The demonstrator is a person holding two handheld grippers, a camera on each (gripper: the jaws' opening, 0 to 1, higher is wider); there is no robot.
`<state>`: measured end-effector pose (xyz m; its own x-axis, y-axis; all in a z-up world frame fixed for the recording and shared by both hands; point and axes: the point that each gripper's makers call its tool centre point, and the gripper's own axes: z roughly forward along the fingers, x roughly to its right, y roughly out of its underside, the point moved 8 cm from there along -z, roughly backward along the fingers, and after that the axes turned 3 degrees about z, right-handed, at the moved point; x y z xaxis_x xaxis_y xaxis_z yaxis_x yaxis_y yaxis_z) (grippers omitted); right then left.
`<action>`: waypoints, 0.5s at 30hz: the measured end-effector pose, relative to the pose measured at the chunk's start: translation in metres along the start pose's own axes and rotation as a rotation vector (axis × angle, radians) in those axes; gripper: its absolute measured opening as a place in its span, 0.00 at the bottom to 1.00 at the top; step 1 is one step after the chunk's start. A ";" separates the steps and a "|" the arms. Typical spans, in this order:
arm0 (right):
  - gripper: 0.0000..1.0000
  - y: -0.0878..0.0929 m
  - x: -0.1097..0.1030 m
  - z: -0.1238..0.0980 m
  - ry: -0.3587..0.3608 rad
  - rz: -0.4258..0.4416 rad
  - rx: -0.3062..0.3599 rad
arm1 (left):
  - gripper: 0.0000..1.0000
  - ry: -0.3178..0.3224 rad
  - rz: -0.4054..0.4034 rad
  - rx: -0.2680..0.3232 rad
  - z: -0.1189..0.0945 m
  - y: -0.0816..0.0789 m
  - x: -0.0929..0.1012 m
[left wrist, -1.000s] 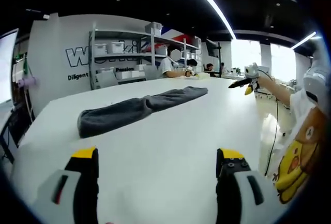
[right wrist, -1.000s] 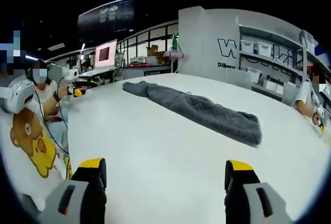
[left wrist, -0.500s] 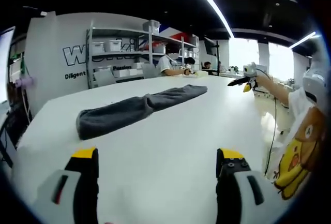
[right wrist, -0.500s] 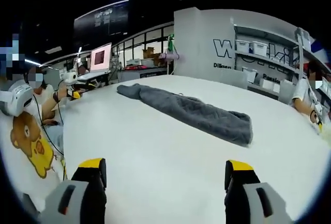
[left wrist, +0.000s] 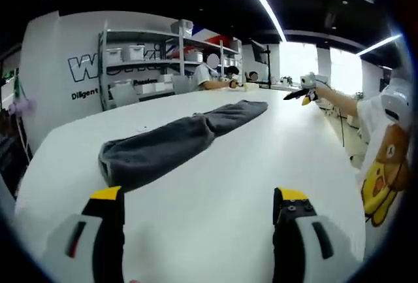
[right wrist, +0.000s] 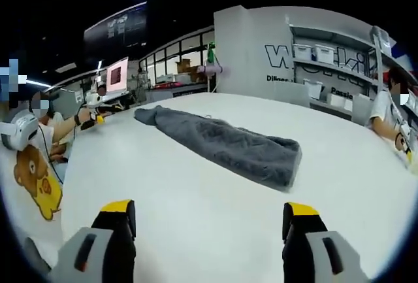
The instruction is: Fold the towel on the table until its edges align and the towel forms a compact rectangular stack.
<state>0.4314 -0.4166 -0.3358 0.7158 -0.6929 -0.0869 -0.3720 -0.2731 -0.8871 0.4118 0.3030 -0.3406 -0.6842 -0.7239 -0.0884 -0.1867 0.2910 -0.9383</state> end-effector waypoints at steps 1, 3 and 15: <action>0.96 0.000 0.007 0.004 -0.004 0.002 -0.005 | 0.99 0.001 -0.005 0.004 0.002 0.000 -0.005; 0.95 0.001 0.021 0.011 -0.012 0.005 -0.016 | 0.99 0.003 -0.014 0.011 0.005 0.001 -0.015; 0.86 0.002 0.079 0.042 -0.008 0.048 0.025 | 0.96 -0.021 -0.058 -0.014 0.032 0.009 -0.047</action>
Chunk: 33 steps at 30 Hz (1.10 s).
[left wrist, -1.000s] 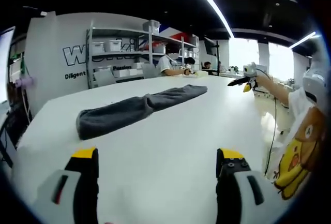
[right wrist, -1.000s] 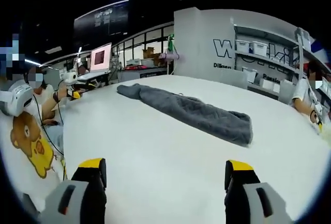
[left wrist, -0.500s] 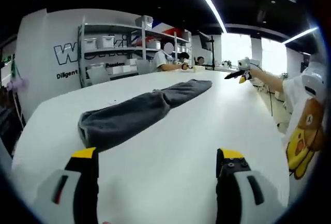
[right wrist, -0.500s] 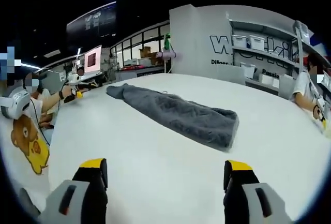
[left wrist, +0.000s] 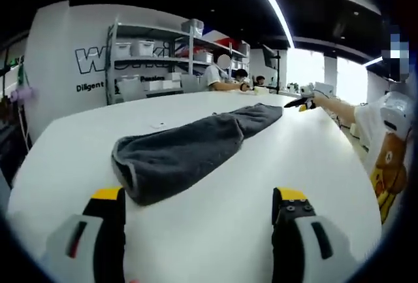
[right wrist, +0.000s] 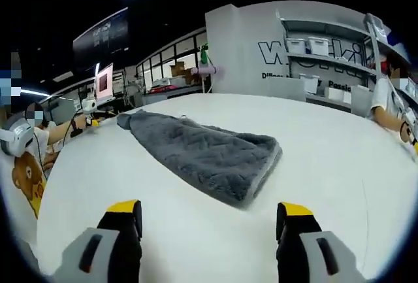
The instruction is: Fold the towel on the table until its edges align and the towel forms a compact rectangular stack.
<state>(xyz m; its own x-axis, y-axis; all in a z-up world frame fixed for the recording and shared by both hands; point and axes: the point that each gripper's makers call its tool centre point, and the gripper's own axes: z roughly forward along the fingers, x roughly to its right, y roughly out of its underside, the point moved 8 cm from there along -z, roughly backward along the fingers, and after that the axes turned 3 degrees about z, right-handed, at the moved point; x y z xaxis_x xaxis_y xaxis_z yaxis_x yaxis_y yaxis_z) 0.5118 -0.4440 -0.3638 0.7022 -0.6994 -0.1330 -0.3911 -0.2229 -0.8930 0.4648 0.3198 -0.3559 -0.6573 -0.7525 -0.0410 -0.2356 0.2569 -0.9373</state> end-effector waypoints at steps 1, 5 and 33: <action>0.85 0.001 0.005 0.002 -0.001 0.002 0.003 | 0.95 -0.003 -0.004 0.002 0.003 0.000 -0.003; 0.80 0.004 0.014 0.008 0.003 0.002 0.011 | 0.89 -0.013 -0.013 0.012 0.009 -0.001 -0.009; 0.49 -0.002 0.034 0.032 0.019 -0.048 0.044 | 0.25 -0.036 -0.081 0.067 0.015 0.002 -0.039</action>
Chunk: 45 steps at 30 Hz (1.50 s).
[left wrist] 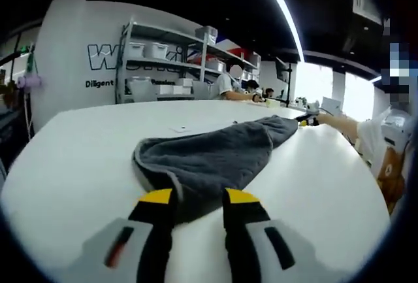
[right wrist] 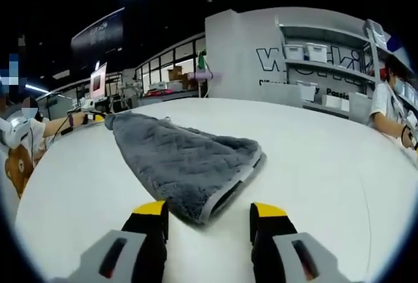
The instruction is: Fold the towel on the table until its edges align and the towel forms a compact rectangular stack.
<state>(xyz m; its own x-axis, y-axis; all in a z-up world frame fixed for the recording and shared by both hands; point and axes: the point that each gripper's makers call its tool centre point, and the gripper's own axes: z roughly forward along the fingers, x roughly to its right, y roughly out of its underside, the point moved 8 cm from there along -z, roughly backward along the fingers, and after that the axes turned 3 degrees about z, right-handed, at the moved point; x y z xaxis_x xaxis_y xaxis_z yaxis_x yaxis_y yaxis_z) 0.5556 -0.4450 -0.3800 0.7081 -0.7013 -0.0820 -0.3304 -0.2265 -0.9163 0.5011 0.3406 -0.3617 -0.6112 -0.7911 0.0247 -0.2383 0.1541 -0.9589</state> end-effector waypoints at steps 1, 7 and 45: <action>0.47 0.000 0.000 0.001 -0.004 -0.001 0.000 | 0.24 -0.001 -0.001 0.003 -0.001 -0.001 -0.001; 0.33 -0.003 -0.001 0.003 -0.028 -0.008 0.012 | 0.20 0.003 -0.013 0.005 -0.001 0.000 -0.005; 0.05 0.001 -0.002 -0.047 0.096 -0.011 0.024 | 0.04 -0.103 0.034 -0.093 -0.030 -0.002 -0.005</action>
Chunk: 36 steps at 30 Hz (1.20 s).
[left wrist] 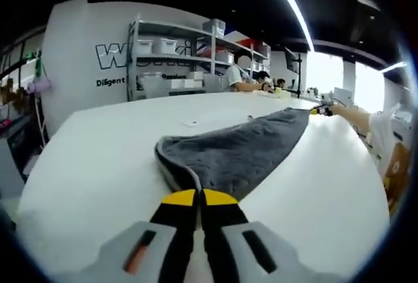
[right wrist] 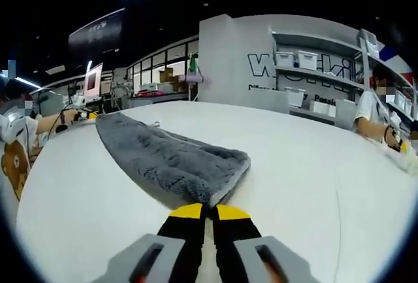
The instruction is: Fold the towel on the table until its edges align and the towel forms a compact rectangular stack.
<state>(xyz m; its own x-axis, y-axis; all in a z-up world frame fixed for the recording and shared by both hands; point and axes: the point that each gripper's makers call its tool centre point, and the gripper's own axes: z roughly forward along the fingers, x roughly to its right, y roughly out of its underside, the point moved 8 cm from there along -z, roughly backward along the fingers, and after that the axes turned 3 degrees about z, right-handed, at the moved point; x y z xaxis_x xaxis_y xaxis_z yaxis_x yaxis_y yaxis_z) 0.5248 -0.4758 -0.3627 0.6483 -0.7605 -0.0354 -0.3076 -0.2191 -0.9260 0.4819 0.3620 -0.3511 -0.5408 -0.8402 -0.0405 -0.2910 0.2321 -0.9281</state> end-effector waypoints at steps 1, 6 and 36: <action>0.05 0.002 -0.002 -0.001 -0.002 0.002 -0.003 | 0.04 0.007 0.006 -0.009 -0.001 0.001 0.002; 0.04 0.012 -0.003 -0.003 0.002 0.004 -0.043 | 0.04 0.010 0.027 -0.083 -0.002 0.014 0.010; 0.17 0.014 0.003 -0.033 0.061 0.075 0.031 | 0.17 0.000 -0.023 -0.041 -0.011 0.016 0.022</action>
<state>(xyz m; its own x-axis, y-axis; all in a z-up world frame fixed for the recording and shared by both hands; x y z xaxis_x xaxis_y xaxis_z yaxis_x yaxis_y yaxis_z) 0.4995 -0.5010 -0.3637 0.5804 -0.8101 -0.0830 -0.3310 -0.1416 -0.9329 0.4573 0.3525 -0.3624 -0.5332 -0.8458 -0.0196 -0.3352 0.2324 -0.9130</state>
